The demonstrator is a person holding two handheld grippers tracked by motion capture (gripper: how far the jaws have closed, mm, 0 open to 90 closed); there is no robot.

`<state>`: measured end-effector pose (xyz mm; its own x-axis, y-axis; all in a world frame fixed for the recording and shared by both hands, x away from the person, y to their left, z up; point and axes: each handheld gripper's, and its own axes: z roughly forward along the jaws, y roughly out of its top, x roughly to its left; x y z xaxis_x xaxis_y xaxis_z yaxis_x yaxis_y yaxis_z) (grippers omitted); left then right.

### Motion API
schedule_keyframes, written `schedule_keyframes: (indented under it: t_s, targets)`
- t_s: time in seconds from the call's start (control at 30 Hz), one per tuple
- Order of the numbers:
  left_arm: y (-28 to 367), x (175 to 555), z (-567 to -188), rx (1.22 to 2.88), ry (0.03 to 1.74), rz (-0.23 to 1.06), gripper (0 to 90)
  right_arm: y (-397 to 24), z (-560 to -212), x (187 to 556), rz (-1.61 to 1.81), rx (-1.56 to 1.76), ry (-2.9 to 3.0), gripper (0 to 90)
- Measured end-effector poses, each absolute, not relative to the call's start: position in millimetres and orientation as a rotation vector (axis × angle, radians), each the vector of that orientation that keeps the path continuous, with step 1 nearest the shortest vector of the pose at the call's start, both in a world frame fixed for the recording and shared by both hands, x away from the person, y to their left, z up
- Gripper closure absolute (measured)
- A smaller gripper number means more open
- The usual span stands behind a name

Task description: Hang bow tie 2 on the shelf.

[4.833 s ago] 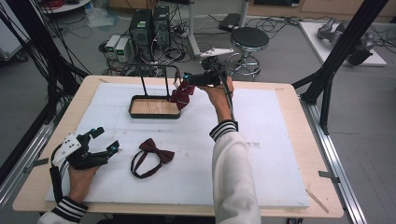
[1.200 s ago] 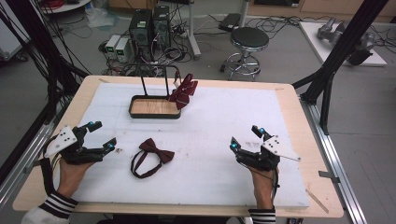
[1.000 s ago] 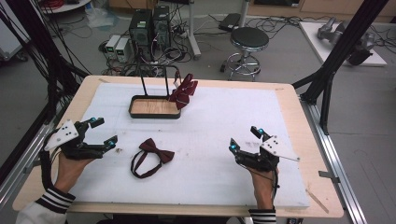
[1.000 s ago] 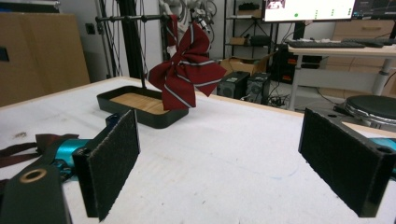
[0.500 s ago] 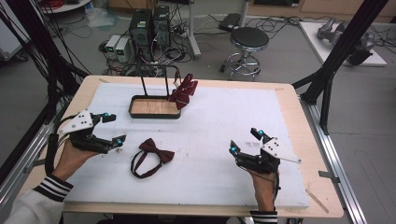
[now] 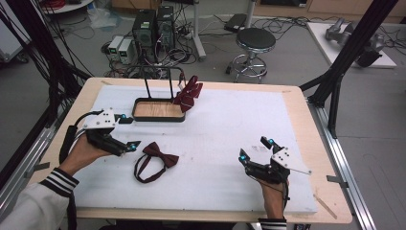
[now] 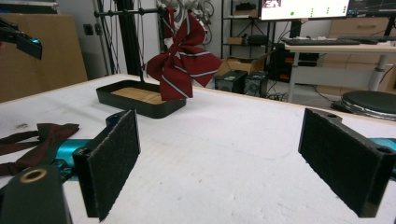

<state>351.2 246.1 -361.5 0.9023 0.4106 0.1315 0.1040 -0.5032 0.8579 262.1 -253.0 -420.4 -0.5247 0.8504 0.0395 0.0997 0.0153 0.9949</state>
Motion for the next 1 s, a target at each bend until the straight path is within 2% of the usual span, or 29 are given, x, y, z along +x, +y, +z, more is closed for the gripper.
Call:
schedule_keyframes:
  t_s: [1.0]
  targets:
    - [190,369,-367,2.383,0.123,0.269,14.8,-246,-433,260,1.599,0.945,1.685,11.8]
